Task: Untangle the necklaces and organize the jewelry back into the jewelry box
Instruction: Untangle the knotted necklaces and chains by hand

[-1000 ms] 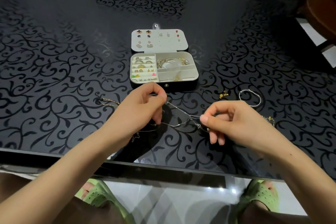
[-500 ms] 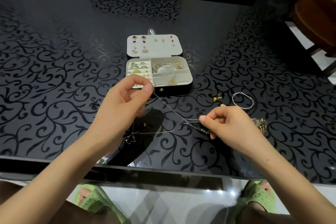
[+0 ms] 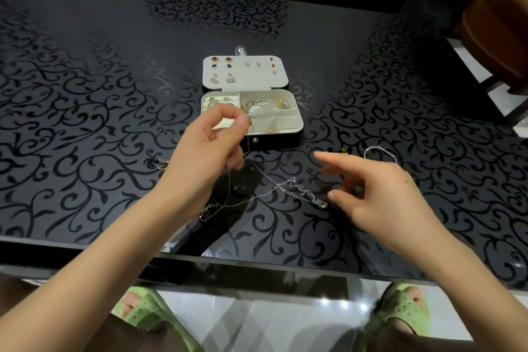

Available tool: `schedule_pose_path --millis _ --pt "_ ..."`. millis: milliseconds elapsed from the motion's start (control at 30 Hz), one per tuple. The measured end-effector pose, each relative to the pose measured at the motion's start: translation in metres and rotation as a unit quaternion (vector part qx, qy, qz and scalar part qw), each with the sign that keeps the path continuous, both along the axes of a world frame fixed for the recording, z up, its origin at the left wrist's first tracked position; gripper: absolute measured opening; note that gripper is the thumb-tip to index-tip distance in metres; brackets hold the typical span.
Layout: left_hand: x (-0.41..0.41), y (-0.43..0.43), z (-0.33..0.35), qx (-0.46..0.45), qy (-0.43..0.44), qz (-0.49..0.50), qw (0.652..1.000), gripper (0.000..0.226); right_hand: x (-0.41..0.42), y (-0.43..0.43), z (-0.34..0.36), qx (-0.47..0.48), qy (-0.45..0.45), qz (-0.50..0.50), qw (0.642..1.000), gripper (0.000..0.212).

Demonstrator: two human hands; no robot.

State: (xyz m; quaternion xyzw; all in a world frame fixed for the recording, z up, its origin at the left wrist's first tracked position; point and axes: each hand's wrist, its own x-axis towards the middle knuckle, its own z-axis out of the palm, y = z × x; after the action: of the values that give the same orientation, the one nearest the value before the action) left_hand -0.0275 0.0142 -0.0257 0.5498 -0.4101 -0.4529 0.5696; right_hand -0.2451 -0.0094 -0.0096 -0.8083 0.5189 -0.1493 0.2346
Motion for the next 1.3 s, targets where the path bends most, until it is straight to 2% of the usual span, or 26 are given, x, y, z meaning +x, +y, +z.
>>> schedule_pose_path --millis 100,200,333,433,500,667,867,1000,1167,1300 --pt "0.000 0.001 0.002 -0.005 0.018 -0.006 1.000 0.017 0.002 0.002 -0.010 -0.057 0.091 -0.020 0.994 0.043" --pt "0.001 0.002 0.003 -0.009 0.032 -0.011 0.999 0.016 0.003 0.003 -0.022 -0.021 0.142 -0.032 0.989 0.033" --pt "0.002 0.002 0.004 -0.012 0.043 0.000 0.999 0.014 0.007 0.001 -0.032 0.009 0.112 -0.020 0.994 0.011" --pt "0.005 0.002 0.002 -0.013 0.045 0.011 0.999 0.012 0.008 0.000 -0.033 0.024 0.103 -0.006 0.994 0.016" --pt "0.007 0.002 0.000 -0.015 0.051 0.020 0.998 0.012 0.004 0.001 -0.028 0.033 0.075 -0.008 0.997 0.017" --pt "0.013 0.000 -0.006 -0.009 0.069 0.067 0.995 0.017 -0.009 -0.003 0.002 0.070 -0.063 -0.013 0.995 0.016" --pt "0.021 0.004 -0.016 0.000 0.079 0.114 0.990 0.018 -0.010 -0.008 0.015 0.212 -0.250 -0.025 0.944 0.019" --pt "0.024 0.001 -0.017 -0.005 0.083 0.123 0.989 0.016 -0.012 -0.015 0.017 0.157 -0.252 -0.063 0.953 0.018" --pt "0.027 -0.001 -0.019 -0.009 0.087 0.128 0.988 0.014 -0.013 -0.018 0.016 0.036 -0.130 -0.074 0.988 0.018" --pt "0.025 -0.003 -0.016 -0.013 0.086 0.128 0.988 0.014 -0.015 -0.019 0.018 0.003 -0.101 -0.066 0.993 0.014"
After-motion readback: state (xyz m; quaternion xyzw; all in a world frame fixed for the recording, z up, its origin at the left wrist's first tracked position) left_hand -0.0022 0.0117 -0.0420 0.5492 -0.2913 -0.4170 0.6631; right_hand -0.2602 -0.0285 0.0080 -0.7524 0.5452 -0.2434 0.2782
